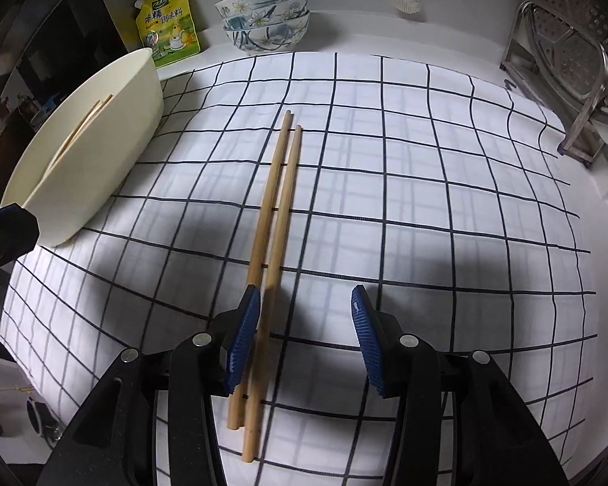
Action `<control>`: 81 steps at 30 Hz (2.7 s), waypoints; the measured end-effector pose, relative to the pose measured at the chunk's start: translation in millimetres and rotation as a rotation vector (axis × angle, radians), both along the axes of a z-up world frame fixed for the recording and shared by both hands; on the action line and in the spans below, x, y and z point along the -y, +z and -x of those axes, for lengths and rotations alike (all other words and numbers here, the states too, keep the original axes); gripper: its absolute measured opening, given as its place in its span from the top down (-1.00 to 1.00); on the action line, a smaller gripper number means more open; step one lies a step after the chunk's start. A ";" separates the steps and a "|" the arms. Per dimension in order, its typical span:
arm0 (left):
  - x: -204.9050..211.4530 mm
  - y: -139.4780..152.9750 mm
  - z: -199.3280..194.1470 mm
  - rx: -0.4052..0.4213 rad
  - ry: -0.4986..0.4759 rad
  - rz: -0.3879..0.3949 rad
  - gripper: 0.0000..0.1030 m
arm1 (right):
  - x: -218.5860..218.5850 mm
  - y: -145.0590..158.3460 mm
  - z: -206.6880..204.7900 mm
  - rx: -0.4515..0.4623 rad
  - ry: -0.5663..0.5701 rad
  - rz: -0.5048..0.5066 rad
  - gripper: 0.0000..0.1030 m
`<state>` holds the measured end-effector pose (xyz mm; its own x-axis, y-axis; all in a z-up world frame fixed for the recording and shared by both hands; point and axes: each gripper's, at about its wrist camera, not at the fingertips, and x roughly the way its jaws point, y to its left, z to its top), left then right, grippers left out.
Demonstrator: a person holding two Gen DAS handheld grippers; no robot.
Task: Organize utensils
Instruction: 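Move both open tools back over the last two chopsticks on the mat, then lower both open tools onto the last two chopsticks, then close the left tool on one chopstick while the right tool grasps the other, then carry both held chopsticks up and over the white basin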
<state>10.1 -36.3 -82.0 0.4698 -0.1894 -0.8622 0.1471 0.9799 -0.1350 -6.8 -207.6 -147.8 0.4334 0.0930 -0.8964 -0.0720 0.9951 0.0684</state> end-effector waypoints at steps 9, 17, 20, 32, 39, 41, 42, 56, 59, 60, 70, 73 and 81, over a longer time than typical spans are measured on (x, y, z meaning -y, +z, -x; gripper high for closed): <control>11.0 -11.6 1.3 -0.031 0.005 -0.009 -0.54 | -2.5 -4.9 5.3 0.002 0.041 -0.001 0.13; 19.9 -18.5 -0.7 -0.042 0.012 -0.023 -0.54 | -6.0 -6.4 8.0 0.025 0.076 0.045 0.30; 25.6 -22.4 -1.8 -0.045 0.010 -0.027 -0.56 | -2.5 -5.9 8.0 0.029 0.081 0.047 0.65; 60.6 -52.2 -17.3 -0.066 0.003 -0.032 -0.69 | 44.1 -5.7 3.8 0.039 0.013 0.022 0.87; 82.1 -70.0 -24.0 -0.070 -0.012 -0.062 -0.69 | 74.4 -6.2 4.5 0.039 -0.039 0.003 0.87; 84.4 -72.6 -25.3 -0.064 0.001 -0.079 -0.69 | 78.7 -6.2 5.0 0.040 -0.042 -0.007 0.87; 85.0 -74.2 -26.2 -0.064 0.009 -0.085 -0.69 | 79.8 -6.3 5.1 0.040 -0.040 -0.011 0.87; 95.7 -87.1 -35.9 -0.052 0.058 -0.137 -0.72 | 76.1 -7.5 -2.1 0.072 0.005 0.033 0.44; 101.1 -87.4 -38.4 -0.043 0.053 -0.139 -0.72 | 73.5 -8.4 -2.0 0.079 0.019 0.054 0.44; 102.1 -87.5 -39.0 -0.038 0.056 -0.141 -0.72 | 73.3 -8.4 -1.6 0.080 0.021 0.057 0.44; 115.9 -80.5 -36.6 -0.011 -0.011 -0.136 0.41 | 80.2 -7.4 -1.0 0.084 -0.001 0.041 0.87; 117.6 -79.5 -38.8 -0.029 -0.025 -0.119 0.86 | 80.0 -7.2 -1.6 0.081 -0.004 0.038 0.87; 102.0 -74.9 -42.5 -0.090 -0.024 -0.063 0.86 | 78.3 0.6 -2.6 0.071 -0.032 -0.033 0.88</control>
<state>52.6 -138.3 -156.9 0.3857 -0.1438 -0.9114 0.1603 0.9832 -0.0873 -4.2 -286.0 -147.2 0.4991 0.1072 -0.8599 -0.0461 0.9942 0.0973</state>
